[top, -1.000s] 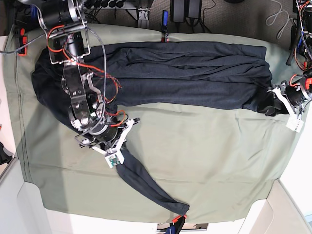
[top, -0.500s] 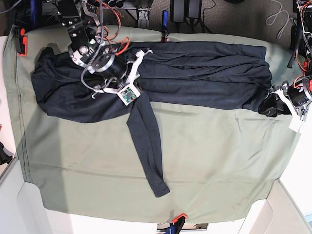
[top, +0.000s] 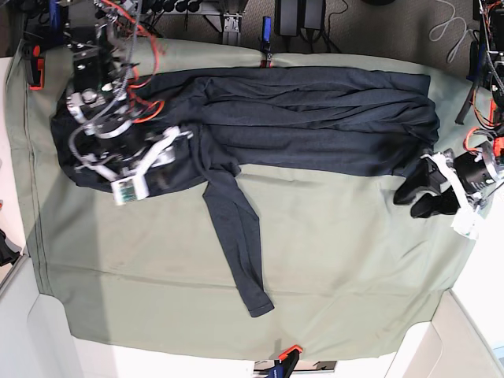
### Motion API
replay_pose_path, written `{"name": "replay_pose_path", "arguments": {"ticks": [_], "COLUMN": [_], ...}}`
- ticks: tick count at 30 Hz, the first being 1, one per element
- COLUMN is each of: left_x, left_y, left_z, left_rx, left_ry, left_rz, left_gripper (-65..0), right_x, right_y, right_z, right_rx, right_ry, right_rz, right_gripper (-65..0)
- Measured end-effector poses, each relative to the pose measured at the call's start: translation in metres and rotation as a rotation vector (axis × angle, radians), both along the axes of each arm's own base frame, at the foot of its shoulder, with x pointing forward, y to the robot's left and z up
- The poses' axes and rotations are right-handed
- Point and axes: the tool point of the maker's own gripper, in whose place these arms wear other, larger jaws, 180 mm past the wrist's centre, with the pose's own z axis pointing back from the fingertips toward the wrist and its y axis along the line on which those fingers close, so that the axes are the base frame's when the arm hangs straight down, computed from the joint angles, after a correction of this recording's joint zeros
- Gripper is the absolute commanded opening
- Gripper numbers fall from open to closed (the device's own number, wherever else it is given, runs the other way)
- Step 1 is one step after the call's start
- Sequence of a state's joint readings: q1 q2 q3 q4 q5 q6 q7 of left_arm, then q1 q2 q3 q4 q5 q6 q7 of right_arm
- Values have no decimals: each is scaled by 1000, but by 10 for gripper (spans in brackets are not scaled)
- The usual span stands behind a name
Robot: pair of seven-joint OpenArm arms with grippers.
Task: Fold the T-shirt properly
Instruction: 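Release the right gripper and reach it to the hanging sleeve, then grasp the sleeve cuff with the left gripper and fold it onto the shirt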
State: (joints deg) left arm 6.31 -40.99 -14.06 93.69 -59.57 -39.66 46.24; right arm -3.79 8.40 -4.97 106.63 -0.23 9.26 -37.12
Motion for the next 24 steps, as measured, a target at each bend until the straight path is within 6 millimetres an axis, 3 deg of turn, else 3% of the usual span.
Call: {"name": "replay_pose_path", "arguments": {"ticks": [4, 7, 12, 16, 21, 24], "left_x": [6, 16, 43, 72, 101, 103], "left_y": [-32, -69, -109, -127, -148, -154], "left_z": [-19, -25, -45, -67, -79, -95], "left_rx": [40, 24, 17, 3, -97, -125], "left_ry": [-19, -43, -36, 17, 78, 128], "left_rz": [-63, -121, -168, -146, -103, -81], "left_gripper": [-273, -273, -273, -273, -273, -273], "right_x": [5, 6, 4, 13, 43, 44], "right_y": [-55, -77, -83, -89, -93, -98], "right_z": [7, 10, -12, -26, -15, -26], "right_rx": [21, 71, 81, 82, 95, 69], "right_ry": [-18, -28, 9, 40, 5, 44], "right_rz": [-164, -228, -243, -277, -291, -301], "right_gripper": [-336, -336, -344, -531, -550, -650]}}
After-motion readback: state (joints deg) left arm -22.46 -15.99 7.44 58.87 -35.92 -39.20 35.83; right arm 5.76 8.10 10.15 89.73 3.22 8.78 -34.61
